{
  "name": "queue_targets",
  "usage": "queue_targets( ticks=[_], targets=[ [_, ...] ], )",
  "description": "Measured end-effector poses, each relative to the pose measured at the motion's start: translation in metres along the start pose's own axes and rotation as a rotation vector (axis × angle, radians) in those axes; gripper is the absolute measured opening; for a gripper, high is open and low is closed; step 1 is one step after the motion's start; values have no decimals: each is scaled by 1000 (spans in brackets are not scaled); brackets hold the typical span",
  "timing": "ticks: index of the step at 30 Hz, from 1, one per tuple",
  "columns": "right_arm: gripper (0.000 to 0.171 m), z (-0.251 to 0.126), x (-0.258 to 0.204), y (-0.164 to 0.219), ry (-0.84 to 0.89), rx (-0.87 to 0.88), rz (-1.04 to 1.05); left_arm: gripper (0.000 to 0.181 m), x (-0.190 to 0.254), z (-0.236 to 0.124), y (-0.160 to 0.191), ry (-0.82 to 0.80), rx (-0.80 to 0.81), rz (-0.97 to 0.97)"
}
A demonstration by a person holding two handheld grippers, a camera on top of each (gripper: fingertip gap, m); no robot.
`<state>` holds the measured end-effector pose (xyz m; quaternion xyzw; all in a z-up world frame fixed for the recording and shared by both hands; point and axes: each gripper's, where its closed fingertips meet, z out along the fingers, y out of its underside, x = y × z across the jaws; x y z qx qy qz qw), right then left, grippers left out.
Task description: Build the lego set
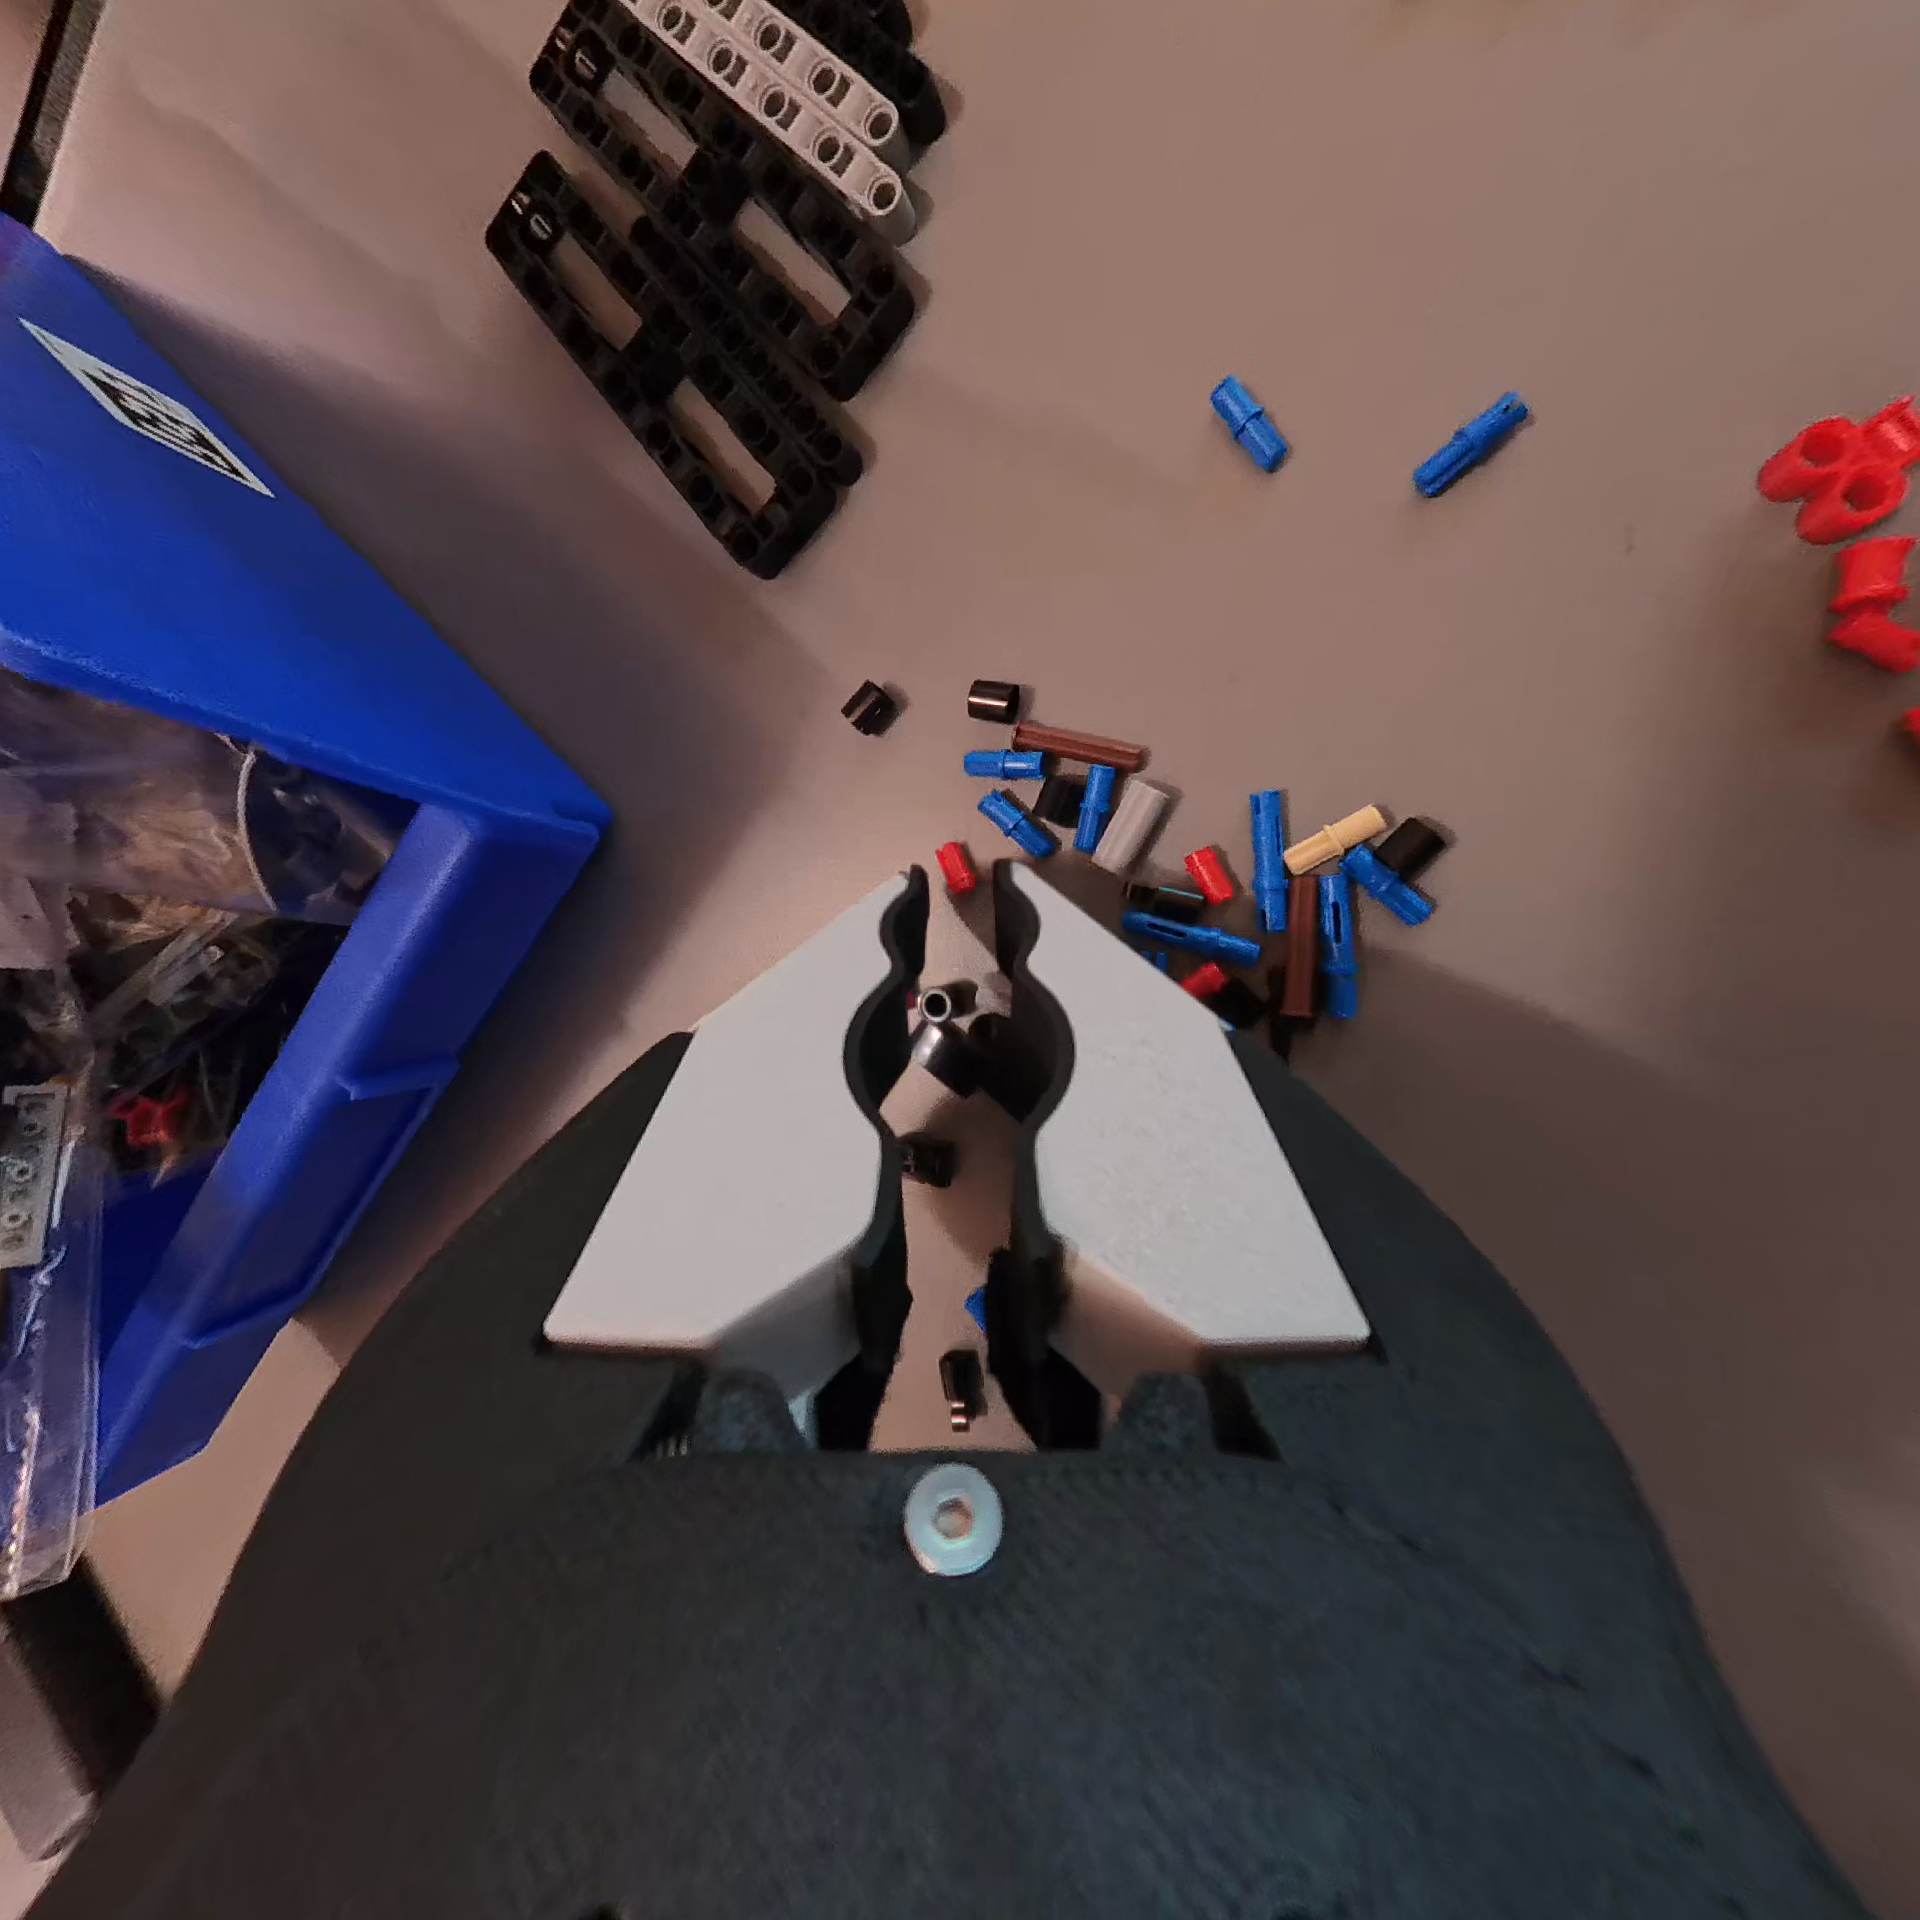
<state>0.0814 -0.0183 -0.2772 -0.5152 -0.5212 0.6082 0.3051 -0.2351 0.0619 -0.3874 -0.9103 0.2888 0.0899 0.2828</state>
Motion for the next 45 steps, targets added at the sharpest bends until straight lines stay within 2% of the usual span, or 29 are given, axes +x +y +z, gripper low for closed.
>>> queue_targets(
  ticks=[3,8,15,21,28,31,35,45],
  targets=[
    [13,0,0,0,1,-1,0,13,1,2,-1,-6,-9,9],
    [13,-1,1,0,1,0,0,3,-3,7,-1,-12,-16,-15],
    [13,-2,1,-1,0,3,0,3,-4,6,-1,5,-4,-41],
    [13,-2,2,-2,-2,5,0,3,-2,-14,-13,-19,35,-29],
    [13,0,0,-2,-11,3,-3,3,76,-47,-66,151,165,116],
    [13,0,-1,-2,-12,2,-7,3,106,-45,-64,208,137,176],
    [13,-1,-2,-3,-13,2,-14,3,124,-39,-60,245,121,188],
    [13,0,-2,-2,-16,-5,-17,11,131,-30,-52,222,73,246]
  ],
)
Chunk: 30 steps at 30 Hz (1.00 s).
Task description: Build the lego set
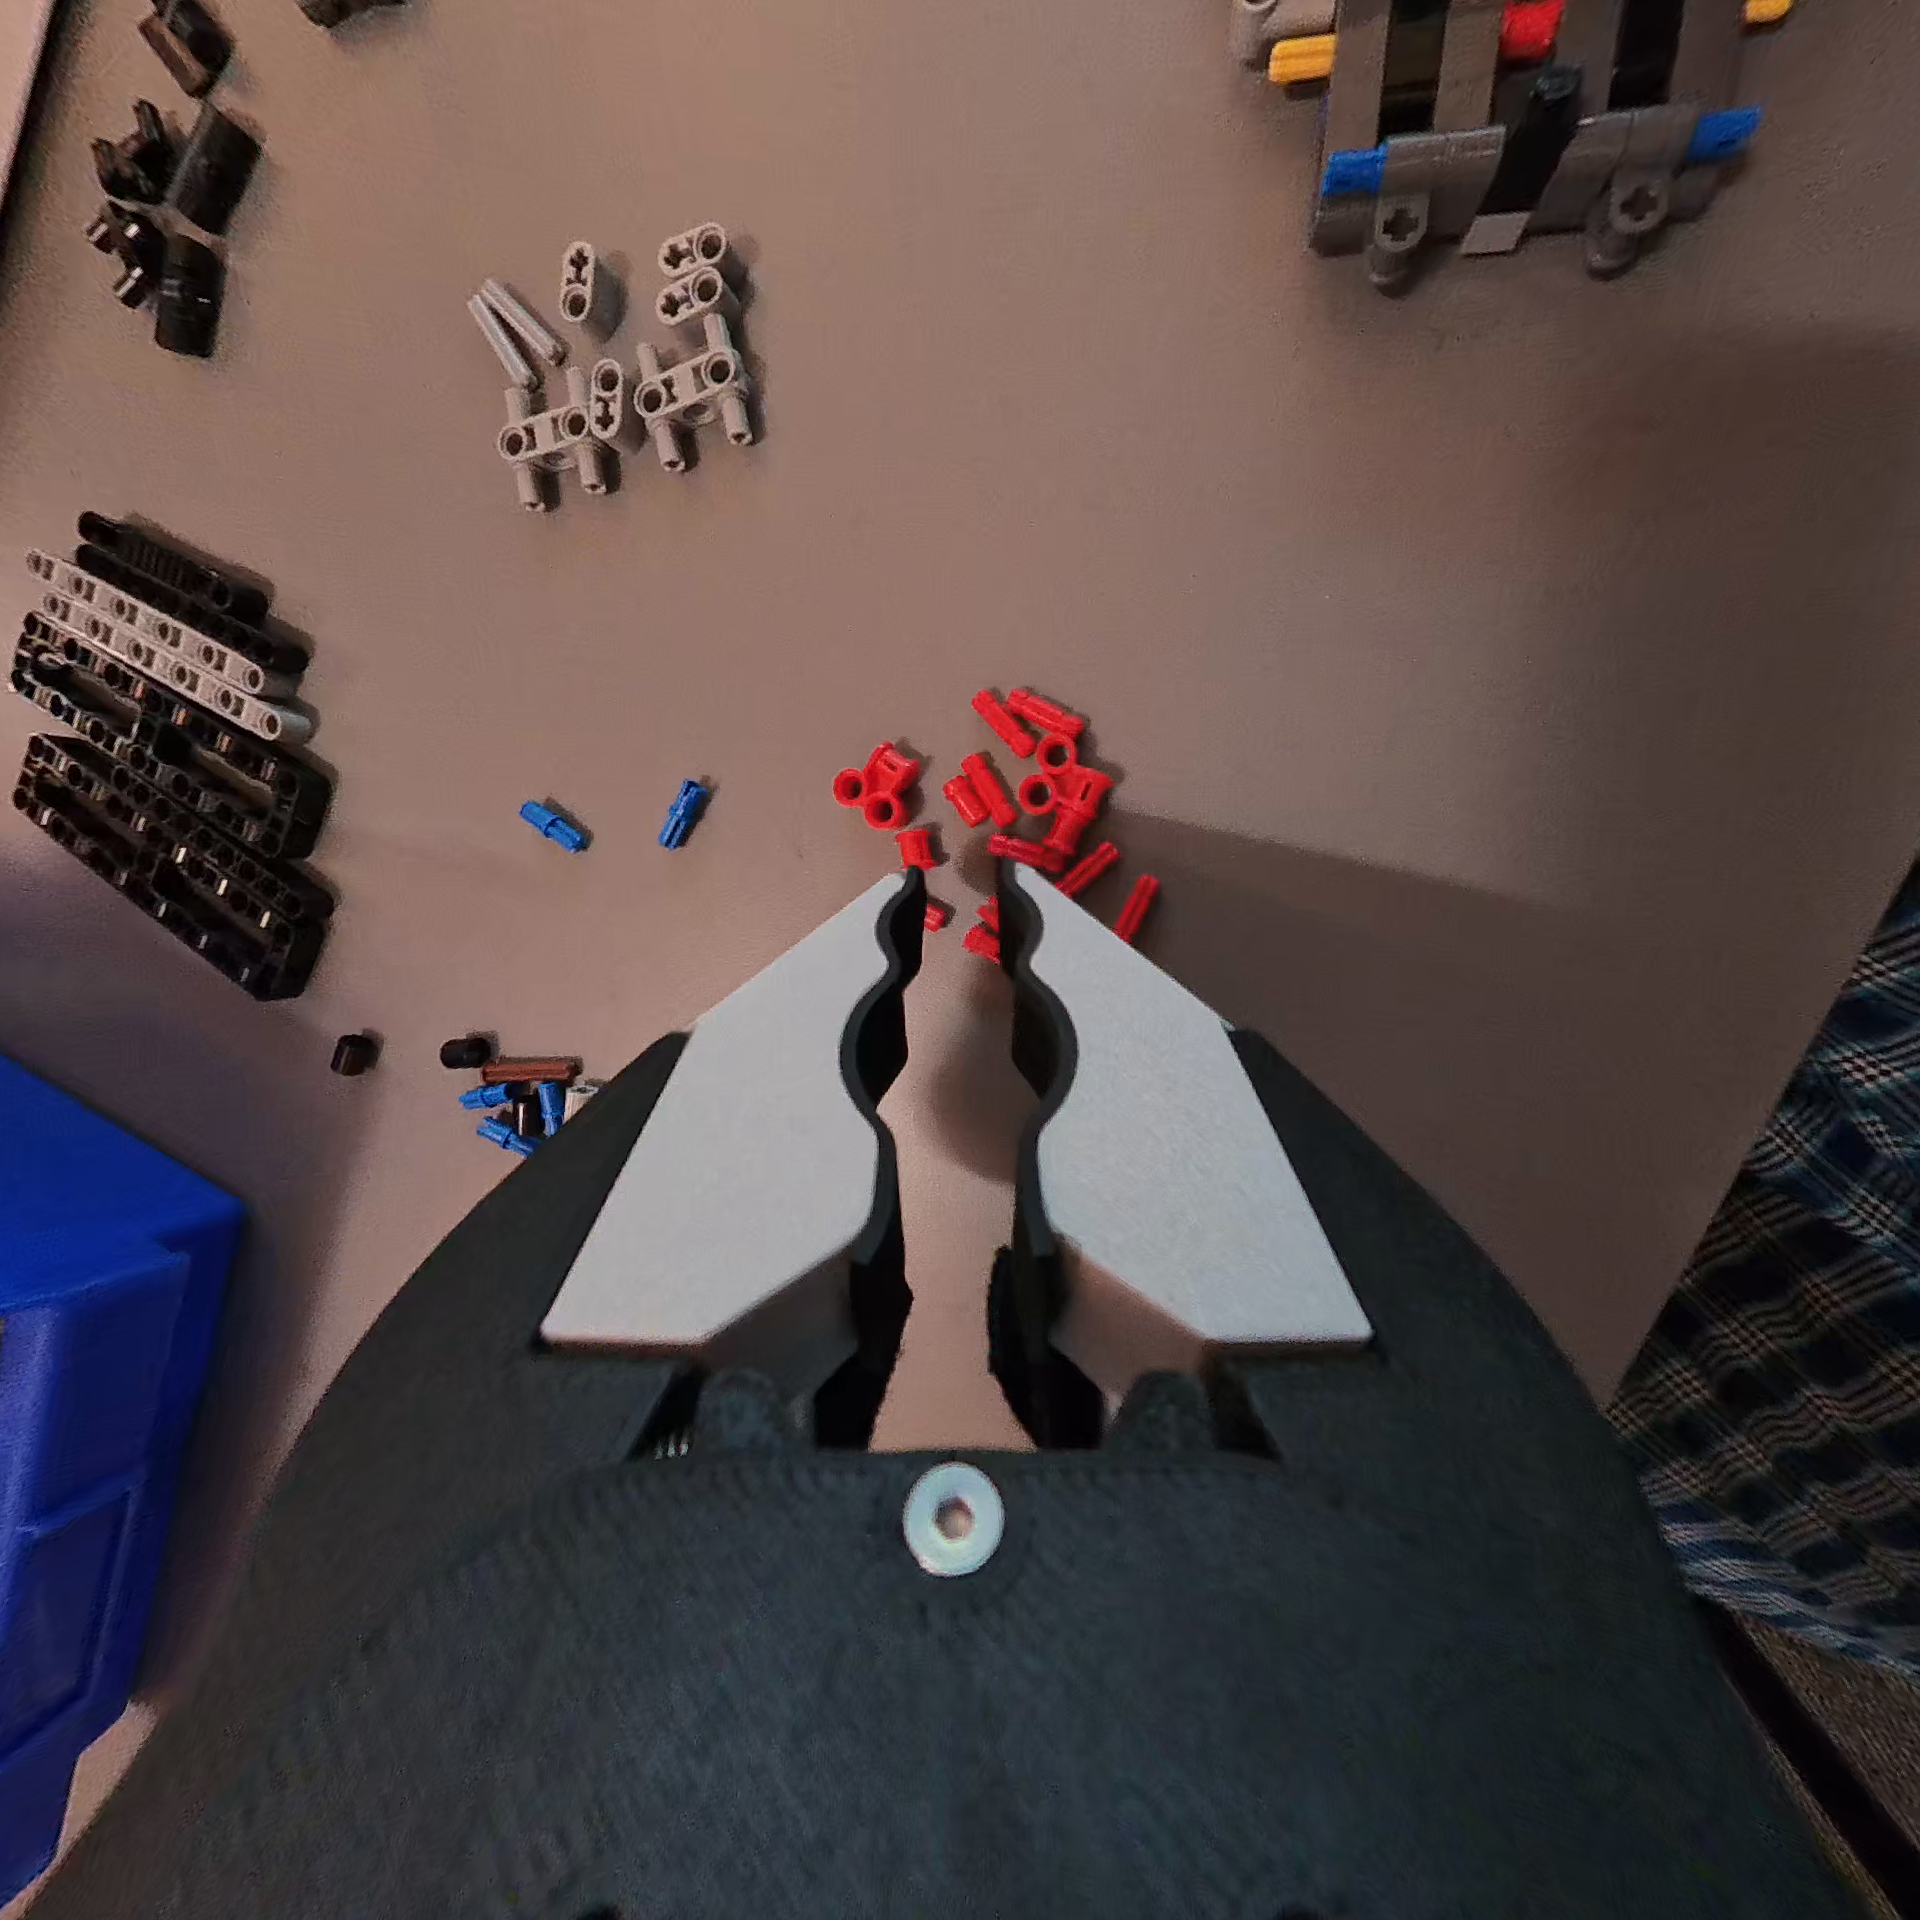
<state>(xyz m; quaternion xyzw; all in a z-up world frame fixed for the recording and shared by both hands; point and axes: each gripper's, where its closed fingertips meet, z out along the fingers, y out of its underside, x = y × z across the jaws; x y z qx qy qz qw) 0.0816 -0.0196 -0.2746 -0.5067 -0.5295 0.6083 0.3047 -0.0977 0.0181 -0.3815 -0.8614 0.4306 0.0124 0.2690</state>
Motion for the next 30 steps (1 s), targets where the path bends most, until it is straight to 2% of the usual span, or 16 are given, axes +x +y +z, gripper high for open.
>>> queue_targets(
  ticks=[5,12,19,30],
  targets=[
    [13,0,1,1,-1,0,3,10,-12,-12,5,-45,-1,-18],
    [13,0,2,1,-8,2,9,3,-76,-36,43,-235,-42,-149],
    [13,1,3,2,-2,-4,8,5,-80,-13,64,-158,-96,-132],
    [13,0,5,3,-5,0,18,6,-79,-2,69,-144,-112,-190]
  ],
)
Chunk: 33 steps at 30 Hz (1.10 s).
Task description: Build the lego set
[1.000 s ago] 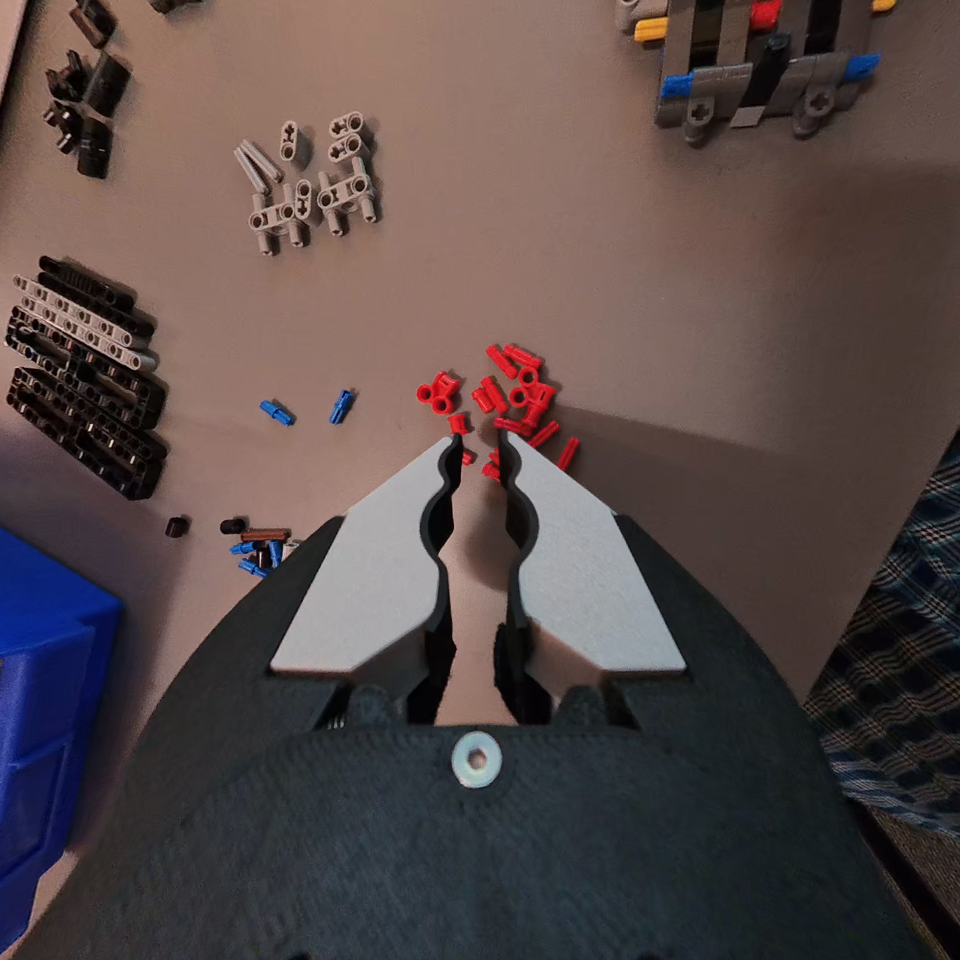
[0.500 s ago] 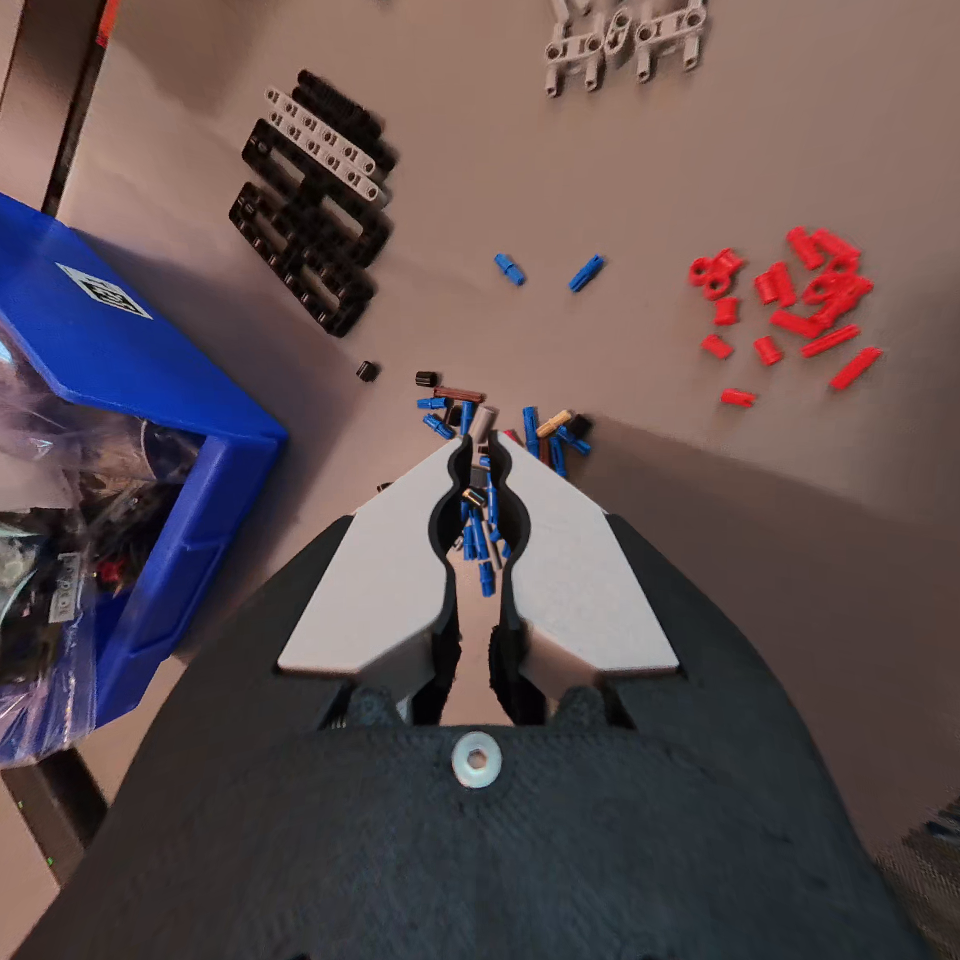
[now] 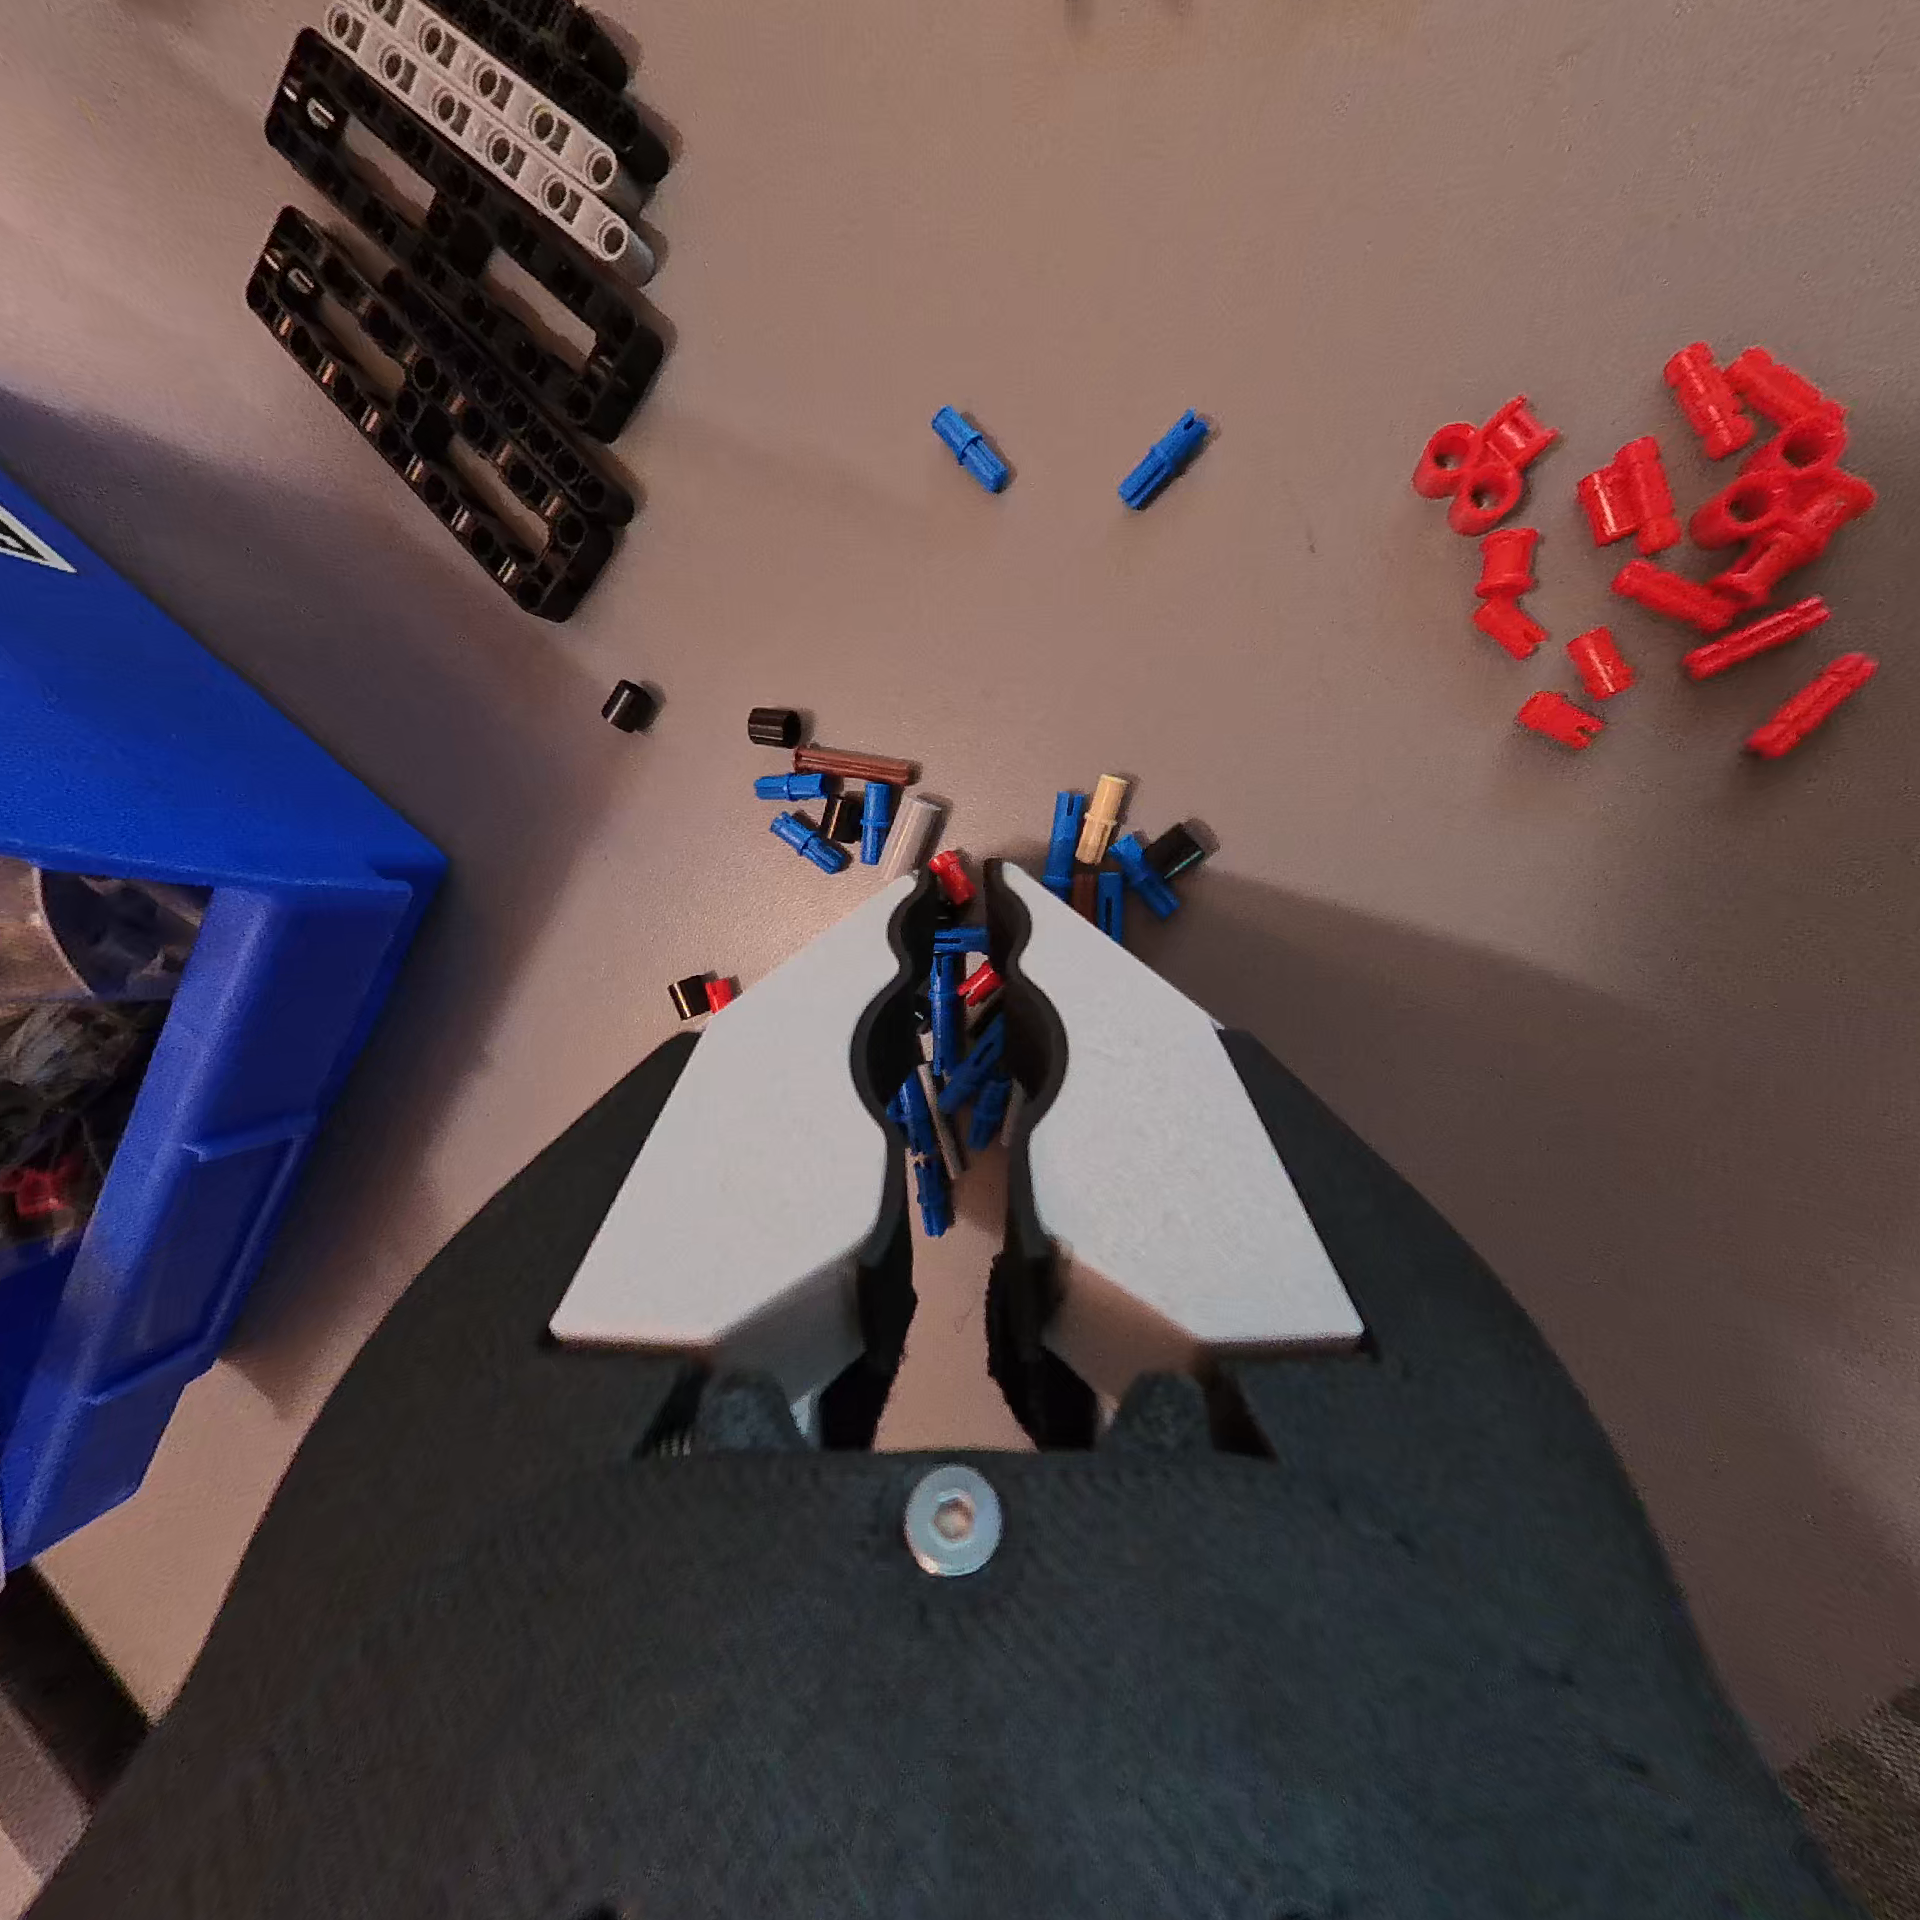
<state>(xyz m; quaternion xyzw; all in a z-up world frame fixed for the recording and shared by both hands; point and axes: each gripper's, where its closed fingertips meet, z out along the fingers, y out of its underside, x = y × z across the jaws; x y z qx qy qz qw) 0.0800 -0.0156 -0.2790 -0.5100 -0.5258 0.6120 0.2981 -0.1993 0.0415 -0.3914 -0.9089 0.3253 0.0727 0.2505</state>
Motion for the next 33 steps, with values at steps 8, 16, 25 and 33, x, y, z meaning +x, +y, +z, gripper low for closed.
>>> queue_targets(
  ticks=[8,16,25,33],
  targets=[
    [13,0,-1,-1,-1,2,-3,1,1,2,-2,26,16,-35],
    [13,1,-2,0,-4,-2,-4,2,32,-22,-38,75,126,36],
    [13,1,-4,-1,-6,0,-8,4,86,-18,-57,160,153,178],
    [13,1,-5,-2,-7,0,-10,10,87,-18,-57,144,155,188]
  ],
)
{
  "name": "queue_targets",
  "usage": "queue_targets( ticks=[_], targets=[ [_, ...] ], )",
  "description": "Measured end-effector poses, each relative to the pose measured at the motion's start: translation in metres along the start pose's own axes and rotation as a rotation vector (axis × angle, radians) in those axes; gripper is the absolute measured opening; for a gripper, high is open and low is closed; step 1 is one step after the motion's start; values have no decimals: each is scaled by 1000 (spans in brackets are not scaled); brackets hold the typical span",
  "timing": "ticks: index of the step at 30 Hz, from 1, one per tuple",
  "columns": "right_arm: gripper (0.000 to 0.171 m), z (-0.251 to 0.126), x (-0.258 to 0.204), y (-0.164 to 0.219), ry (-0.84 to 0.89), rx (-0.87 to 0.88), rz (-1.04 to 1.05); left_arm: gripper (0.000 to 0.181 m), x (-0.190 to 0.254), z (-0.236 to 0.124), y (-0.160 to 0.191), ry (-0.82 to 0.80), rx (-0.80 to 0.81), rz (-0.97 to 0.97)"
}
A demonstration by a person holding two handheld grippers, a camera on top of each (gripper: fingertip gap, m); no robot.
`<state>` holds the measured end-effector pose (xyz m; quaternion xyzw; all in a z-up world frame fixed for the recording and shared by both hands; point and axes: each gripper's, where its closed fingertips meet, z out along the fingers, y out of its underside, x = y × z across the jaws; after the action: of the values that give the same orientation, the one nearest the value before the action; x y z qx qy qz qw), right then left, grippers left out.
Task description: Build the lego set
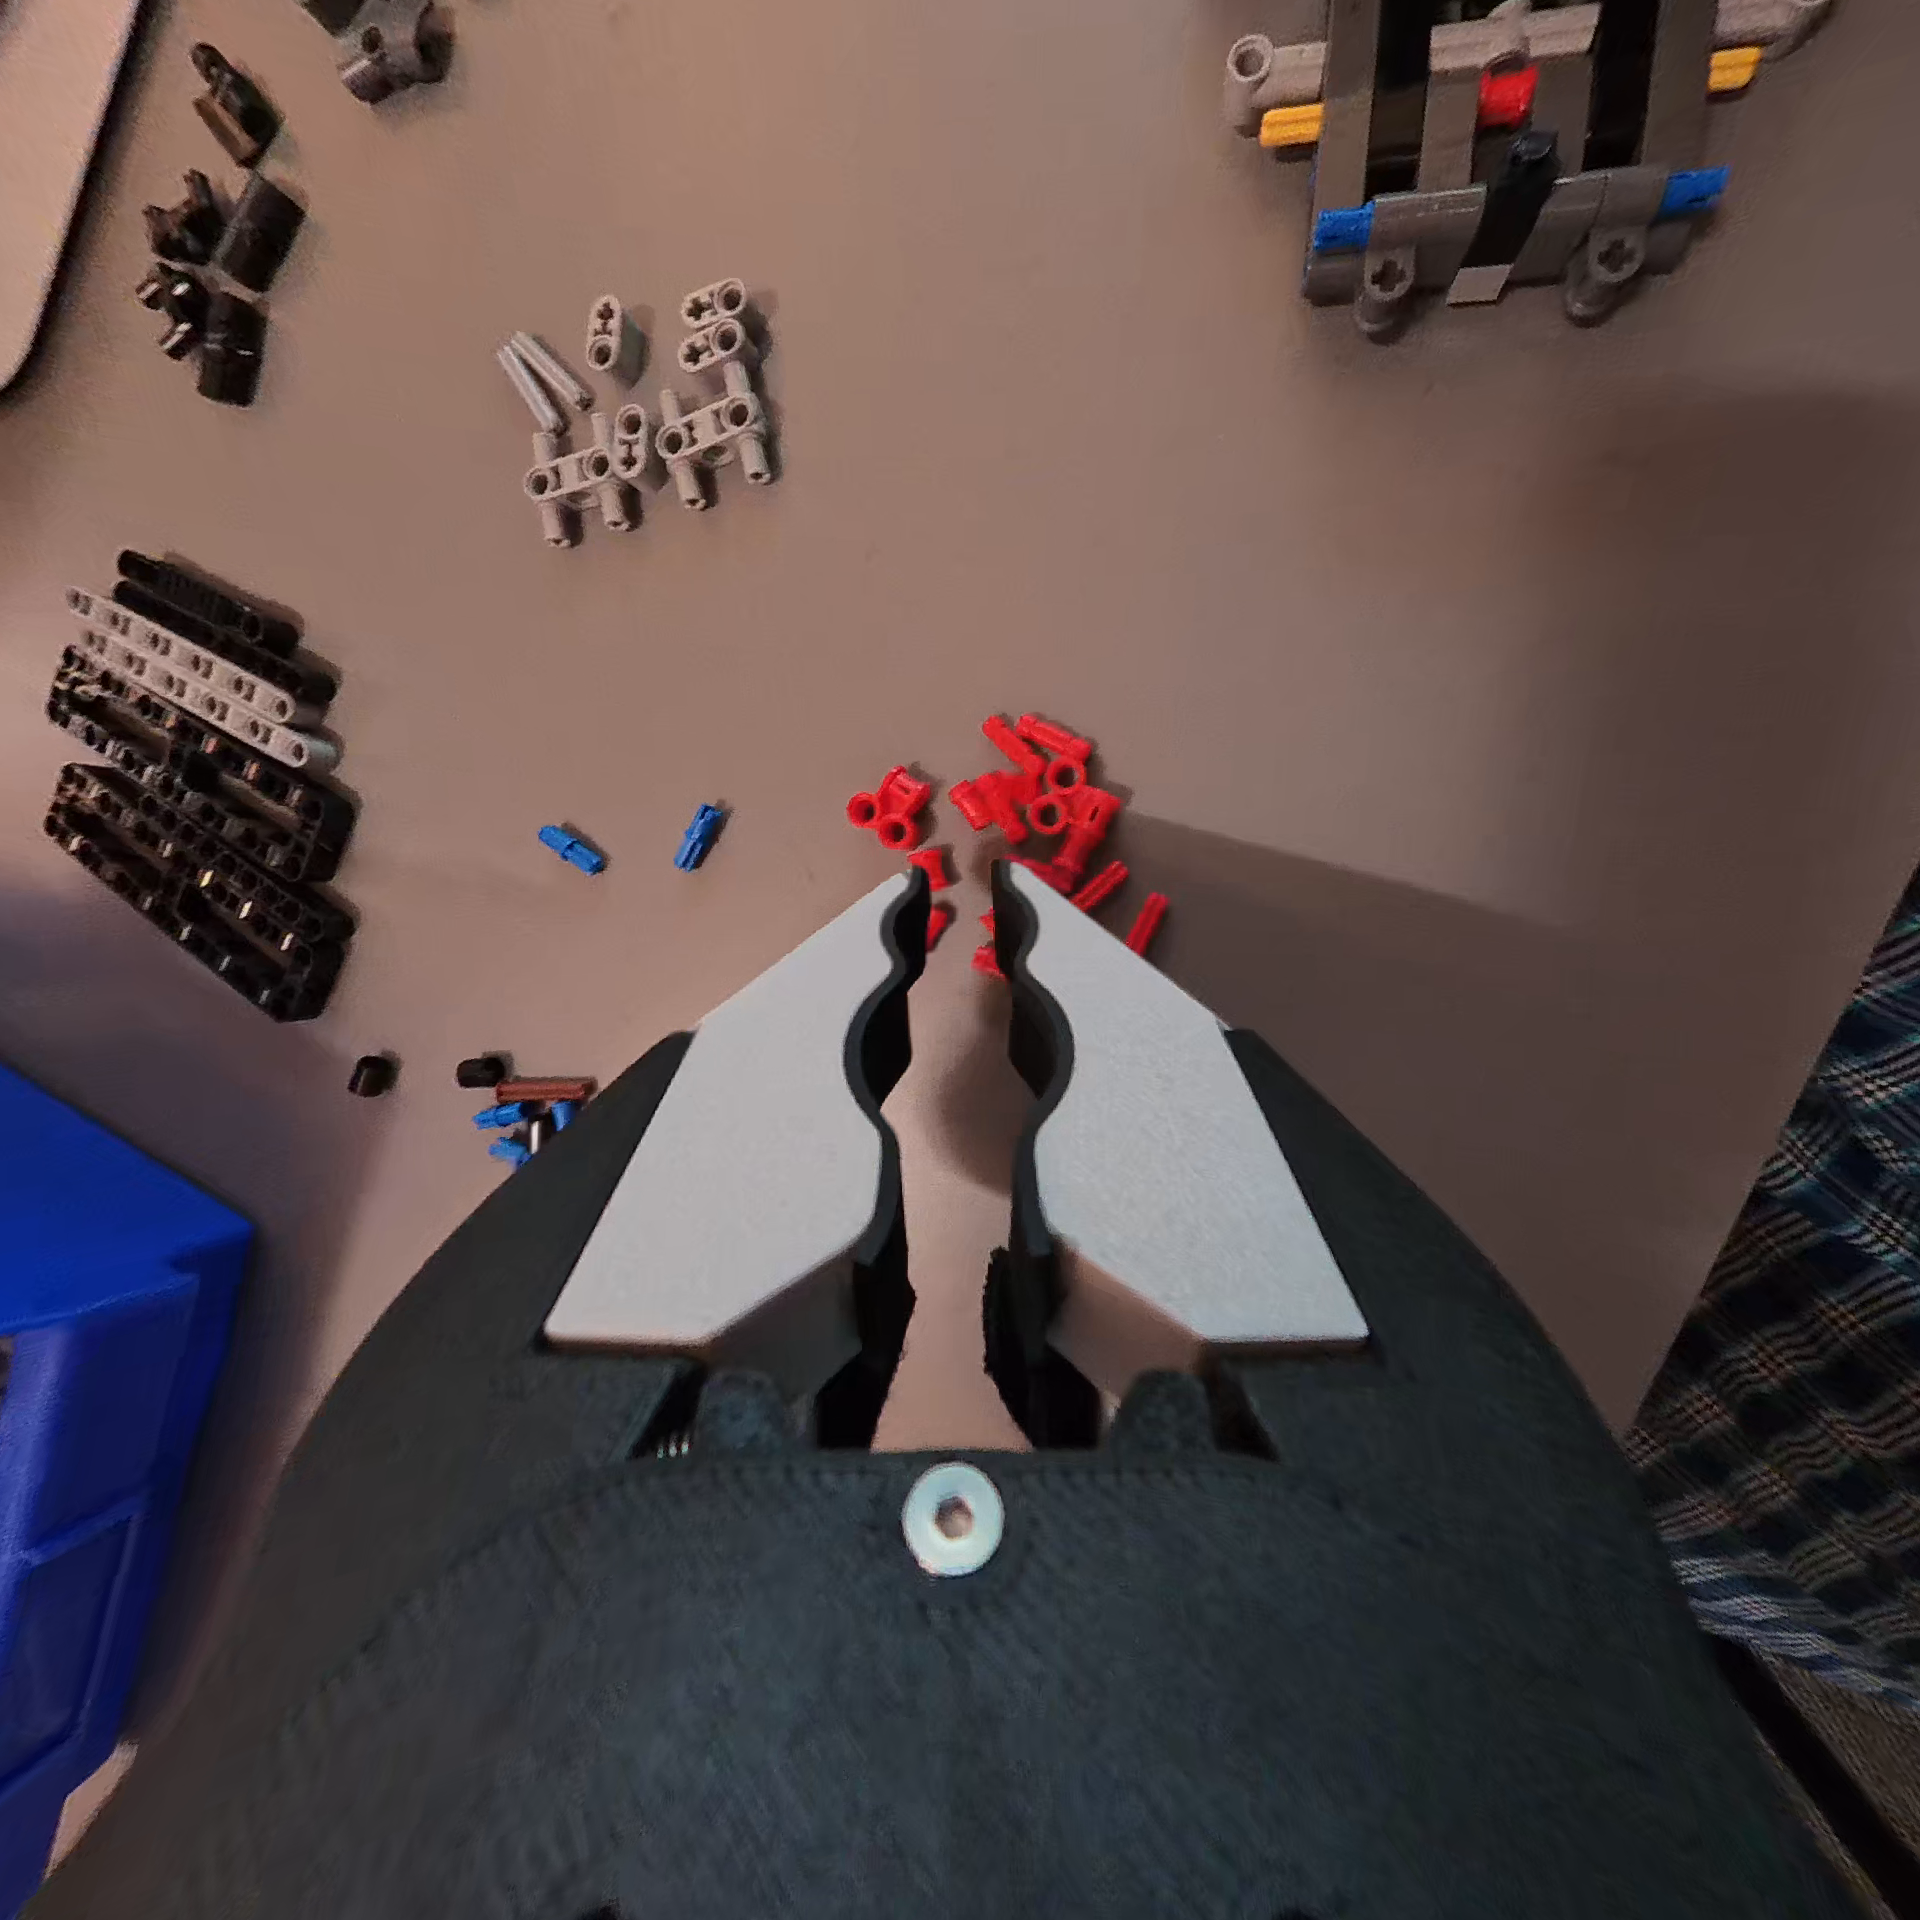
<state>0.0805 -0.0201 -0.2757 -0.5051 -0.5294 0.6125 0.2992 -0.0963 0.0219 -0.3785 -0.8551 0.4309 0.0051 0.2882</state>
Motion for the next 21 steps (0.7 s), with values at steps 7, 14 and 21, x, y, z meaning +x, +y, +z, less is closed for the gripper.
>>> queue_targets(
  ticks=[7,14,21],
  targets=[
    [13,0,0,0,-3,0,3,8,-45,-29,31,-165,-53,-92],
    [13,2,-2,1,-8,-6,6,5,-71,-38,71,-230,-122,-163],
    [13,3,-2,2,-5,-13,4,5,-86,-26,90,-231,-178,-163]
  ],
)
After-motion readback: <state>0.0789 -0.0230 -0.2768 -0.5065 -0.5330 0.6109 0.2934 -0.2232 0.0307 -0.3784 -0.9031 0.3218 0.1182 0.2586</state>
